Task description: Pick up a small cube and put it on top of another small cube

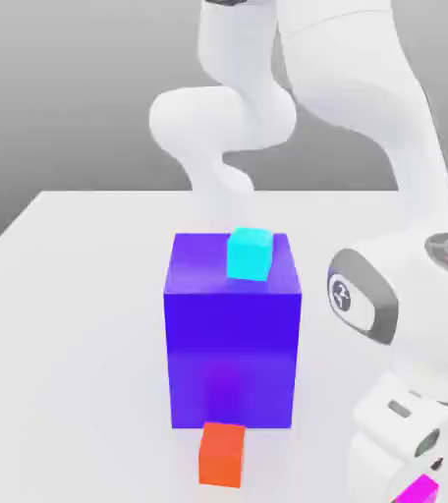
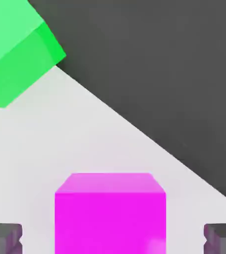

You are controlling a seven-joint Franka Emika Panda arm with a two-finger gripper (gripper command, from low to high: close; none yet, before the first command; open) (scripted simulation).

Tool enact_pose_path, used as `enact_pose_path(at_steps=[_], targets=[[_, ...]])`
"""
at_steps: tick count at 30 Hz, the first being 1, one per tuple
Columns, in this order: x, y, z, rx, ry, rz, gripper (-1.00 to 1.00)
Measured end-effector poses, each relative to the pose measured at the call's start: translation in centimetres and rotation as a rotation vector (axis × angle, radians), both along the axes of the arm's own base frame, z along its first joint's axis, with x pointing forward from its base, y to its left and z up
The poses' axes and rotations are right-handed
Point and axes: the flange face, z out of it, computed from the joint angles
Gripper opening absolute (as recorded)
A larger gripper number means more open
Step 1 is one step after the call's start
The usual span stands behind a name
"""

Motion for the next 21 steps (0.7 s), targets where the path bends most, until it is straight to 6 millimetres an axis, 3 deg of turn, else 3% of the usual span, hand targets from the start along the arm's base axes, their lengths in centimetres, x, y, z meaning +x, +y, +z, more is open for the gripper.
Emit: enact_pose_path(at_steps=[5, 9, 18, 21], targets=[[0.0, 0.0, -0.3, 0.000, 0.000, 0.001, -1.00], [0.0, 0.0, 4.5, 0.000, 0.001, 0.001, -1.00], [3.6, 9.9, 10.0, 0.002, 0.003, 0.146, -1.00], [3.9, 10.9, 6.4, 0.002, 0.003, 0.158, -1.00]])
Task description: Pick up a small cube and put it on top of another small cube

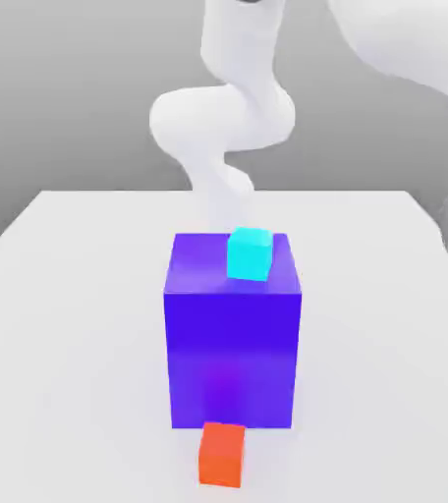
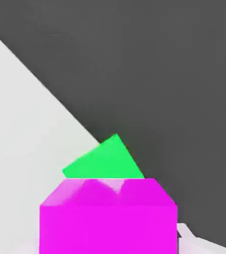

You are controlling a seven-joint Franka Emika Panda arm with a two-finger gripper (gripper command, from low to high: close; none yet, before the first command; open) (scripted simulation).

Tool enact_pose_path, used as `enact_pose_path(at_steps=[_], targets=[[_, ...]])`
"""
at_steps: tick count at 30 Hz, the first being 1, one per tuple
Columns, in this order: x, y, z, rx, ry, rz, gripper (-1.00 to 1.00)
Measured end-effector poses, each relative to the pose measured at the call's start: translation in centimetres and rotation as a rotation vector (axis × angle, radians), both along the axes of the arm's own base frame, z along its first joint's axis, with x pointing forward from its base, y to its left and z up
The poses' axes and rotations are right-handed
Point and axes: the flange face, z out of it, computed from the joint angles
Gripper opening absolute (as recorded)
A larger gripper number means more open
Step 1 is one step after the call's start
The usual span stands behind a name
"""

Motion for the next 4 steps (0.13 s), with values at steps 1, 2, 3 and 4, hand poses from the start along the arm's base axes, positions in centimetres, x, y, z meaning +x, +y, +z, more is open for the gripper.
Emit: enact_pose_path(at_steps=[1, 2, 3, 4], targets=[[-0.02, 0.06, -1.30, 0.000, 0.000, 0.001, 1.00], [-0.02, 0.06, -1.30, 0.000, 0.000, 0.001, 1.00], [-0.02, 0.06, -1.30, 0.000, 0.000, 0.001, 1.00], [-0.02, 0.06, -1.30, 0.000, 0.000, 0.001, 1.00]])
